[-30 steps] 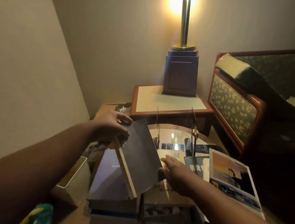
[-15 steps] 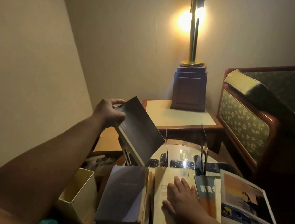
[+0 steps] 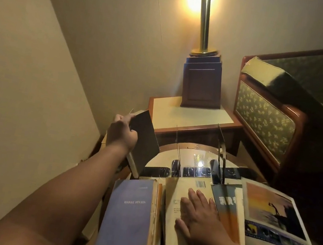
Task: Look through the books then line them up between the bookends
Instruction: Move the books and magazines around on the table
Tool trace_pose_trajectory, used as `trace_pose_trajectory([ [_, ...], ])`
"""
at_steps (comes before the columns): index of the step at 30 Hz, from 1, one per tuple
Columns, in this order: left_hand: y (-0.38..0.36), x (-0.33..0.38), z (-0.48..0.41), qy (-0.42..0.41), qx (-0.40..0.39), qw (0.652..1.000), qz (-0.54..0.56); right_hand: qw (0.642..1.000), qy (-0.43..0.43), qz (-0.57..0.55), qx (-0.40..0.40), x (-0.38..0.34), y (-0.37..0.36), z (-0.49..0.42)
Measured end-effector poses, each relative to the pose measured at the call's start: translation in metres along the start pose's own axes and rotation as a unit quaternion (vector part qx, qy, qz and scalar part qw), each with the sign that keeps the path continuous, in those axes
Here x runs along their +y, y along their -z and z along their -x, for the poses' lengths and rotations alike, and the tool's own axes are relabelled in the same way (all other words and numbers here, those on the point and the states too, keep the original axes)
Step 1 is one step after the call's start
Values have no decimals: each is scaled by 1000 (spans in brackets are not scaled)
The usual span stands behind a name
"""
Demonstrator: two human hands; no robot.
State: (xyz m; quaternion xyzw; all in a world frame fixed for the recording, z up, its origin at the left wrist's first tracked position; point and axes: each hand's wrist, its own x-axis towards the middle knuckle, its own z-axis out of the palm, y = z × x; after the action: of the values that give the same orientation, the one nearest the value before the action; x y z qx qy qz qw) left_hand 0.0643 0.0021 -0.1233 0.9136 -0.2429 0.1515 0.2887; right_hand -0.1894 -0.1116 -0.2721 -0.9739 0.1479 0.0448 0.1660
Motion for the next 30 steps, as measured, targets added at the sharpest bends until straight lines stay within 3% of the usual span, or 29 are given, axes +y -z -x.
trace_pose_trajectory([
  [8,-30,-4,2,44,7,998,-46,1000,1,-6,10,2,-7,-4],
  [21,-36,-24,11,-53,-20,972,-229,1000,-14,3,3,0,-6,-1],
  [30,-20,-7,20,-76,-108,951,-278,1000,-7,4,-9,-4,4,-1],
])
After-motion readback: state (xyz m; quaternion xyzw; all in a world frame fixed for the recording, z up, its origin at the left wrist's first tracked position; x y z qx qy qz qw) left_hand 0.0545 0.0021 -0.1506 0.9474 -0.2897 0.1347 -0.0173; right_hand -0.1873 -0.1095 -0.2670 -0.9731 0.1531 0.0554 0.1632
